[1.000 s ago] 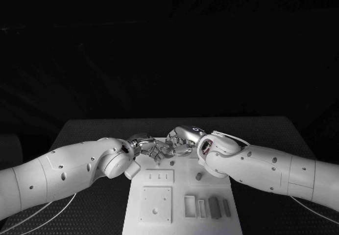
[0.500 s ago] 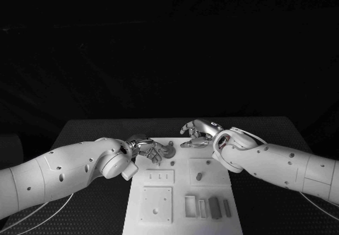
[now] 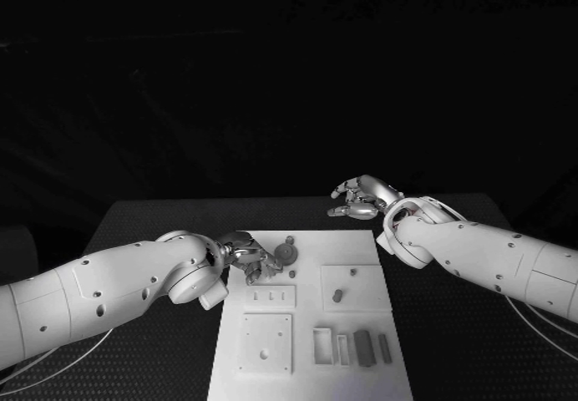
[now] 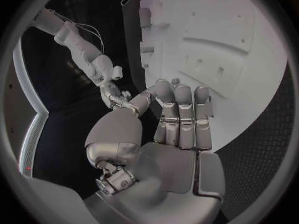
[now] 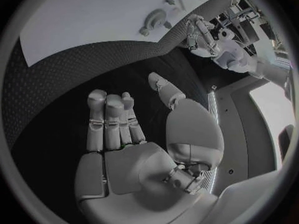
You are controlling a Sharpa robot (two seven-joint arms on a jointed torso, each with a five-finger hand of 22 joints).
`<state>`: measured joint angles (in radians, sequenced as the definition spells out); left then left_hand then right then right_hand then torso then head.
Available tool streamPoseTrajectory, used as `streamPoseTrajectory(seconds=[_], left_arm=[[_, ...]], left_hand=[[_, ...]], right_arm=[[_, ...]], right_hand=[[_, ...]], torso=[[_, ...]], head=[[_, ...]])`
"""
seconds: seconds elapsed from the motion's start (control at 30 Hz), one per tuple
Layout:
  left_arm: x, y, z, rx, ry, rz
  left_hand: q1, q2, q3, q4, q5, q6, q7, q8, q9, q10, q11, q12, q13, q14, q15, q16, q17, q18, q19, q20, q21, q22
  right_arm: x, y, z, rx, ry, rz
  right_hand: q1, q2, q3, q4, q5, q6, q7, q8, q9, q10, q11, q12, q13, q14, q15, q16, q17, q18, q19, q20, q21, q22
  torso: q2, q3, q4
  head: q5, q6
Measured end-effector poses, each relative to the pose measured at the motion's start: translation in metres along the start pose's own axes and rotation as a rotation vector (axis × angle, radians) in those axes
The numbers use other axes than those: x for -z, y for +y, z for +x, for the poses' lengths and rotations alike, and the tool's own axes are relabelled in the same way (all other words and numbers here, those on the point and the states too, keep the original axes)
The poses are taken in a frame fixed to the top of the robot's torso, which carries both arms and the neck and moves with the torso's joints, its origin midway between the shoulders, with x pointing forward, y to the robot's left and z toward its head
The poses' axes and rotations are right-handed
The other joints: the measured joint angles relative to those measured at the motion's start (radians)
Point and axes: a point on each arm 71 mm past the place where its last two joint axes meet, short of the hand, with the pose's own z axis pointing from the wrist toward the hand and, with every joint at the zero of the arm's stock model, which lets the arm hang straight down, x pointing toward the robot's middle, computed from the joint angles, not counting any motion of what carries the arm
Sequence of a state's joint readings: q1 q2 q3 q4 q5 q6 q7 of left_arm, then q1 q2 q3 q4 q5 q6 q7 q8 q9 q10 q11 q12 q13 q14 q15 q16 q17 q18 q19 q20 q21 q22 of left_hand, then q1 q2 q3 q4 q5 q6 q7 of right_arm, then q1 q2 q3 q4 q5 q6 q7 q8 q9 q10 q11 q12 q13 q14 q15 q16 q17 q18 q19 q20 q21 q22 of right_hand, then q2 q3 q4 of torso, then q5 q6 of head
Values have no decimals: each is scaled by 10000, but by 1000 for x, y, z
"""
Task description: Assemble the parts on the task board
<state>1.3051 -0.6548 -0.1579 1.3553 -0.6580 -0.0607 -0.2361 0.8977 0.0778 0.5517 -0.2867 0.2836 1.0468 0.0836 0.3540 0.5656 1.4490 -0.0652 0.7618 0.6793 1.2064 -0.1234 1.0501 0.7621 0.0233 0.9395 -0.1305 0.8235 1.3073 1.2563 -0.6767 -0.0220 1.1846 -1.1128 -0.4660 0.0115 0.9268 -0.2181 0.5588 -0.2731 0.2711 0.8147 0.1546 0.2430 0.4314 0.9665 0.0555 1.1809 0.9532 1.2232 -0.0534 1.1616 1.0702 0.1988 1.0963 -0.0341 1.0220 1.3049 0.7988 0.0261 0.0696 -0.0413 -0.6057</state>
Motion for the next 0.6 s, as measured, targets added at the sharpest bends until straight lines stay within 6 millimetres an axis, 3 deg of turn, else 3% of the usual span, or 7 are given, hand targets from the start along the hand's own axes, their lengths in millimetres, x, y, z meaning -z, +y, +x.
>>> streamPoseTrajectory(seconds=[0.13,0.2,0.3,0.37,0.6], left_arm=[[0,-1,6,-683,157,-296],[1,-1,11,-1063,222,-489],[1,1,15,-1445,281,-723],[1,2,18,-1690,321,-908],[1,4,22,-2198,374,-1282]], left_hand=[[-26,-26,8,-6,38,-4,-8,-149,2,-57,-85,1031,746,-45,-72,618,124,12,408,-125,842,0],[-44,-44,28,8,38,31,-45,-182,66,-76,-108,1325,927,-22,-97,822,168,155,509,-199,1125,0],[-113,-43,71,31,77,22,-59,-239,80,-121,-153,1586,1072,-17,-124,1025,190,153,547,-231,1386,5],[-112,-43,83,29,77,25,-64,-295,369,-121,-153,1755,1147,-17,-126,1162,205,151,685,-266,1614,8],[-164,8,94,21,77,26,-79,-330,380,-159,-191,1861,1163,20,-162,1233,204,149,703,-284,1819,7]], right_arm=[[-1,0,-1,-188,-40,38],[-1,1,-2,-240,-55,49],[-2,1,-2,-326,-60,67],[-3,1,-2,-372,-53,88],[-4,2,-1,-462,-23,117]], right_hand=[[1,77,0,0,0,-9,9,0,0,0,0,0,-19,0,0,0,-13,-1,0,1,0,0],[1,77,1,0,0,-10,9,0,0,0,0,0,-29,0,0,0,-13,-1,-1,1,0,0],[1,77,-16,-16,0,-10,9,0,3,0,0,0,-41,0,0,0,-28,-1,-1,1,0,1],[1,77,-27,-28,57,-11,9,0,9,0,0,0,-57,0,0,0,-28,-1,-1,2,0,1],[-1,159,-54,-55,195,-12,9,0,8,1,0,44,-119,0,0,0,-63,-1,-1,2,-38,3]], torso=[[-12,5,1],[-14,7,1],[-13,7,7],[-12,4,12],[5,2,12]], head=[[-5,-67],[-5,-81],[-6,-109],[-6,-123],[29,-203]])
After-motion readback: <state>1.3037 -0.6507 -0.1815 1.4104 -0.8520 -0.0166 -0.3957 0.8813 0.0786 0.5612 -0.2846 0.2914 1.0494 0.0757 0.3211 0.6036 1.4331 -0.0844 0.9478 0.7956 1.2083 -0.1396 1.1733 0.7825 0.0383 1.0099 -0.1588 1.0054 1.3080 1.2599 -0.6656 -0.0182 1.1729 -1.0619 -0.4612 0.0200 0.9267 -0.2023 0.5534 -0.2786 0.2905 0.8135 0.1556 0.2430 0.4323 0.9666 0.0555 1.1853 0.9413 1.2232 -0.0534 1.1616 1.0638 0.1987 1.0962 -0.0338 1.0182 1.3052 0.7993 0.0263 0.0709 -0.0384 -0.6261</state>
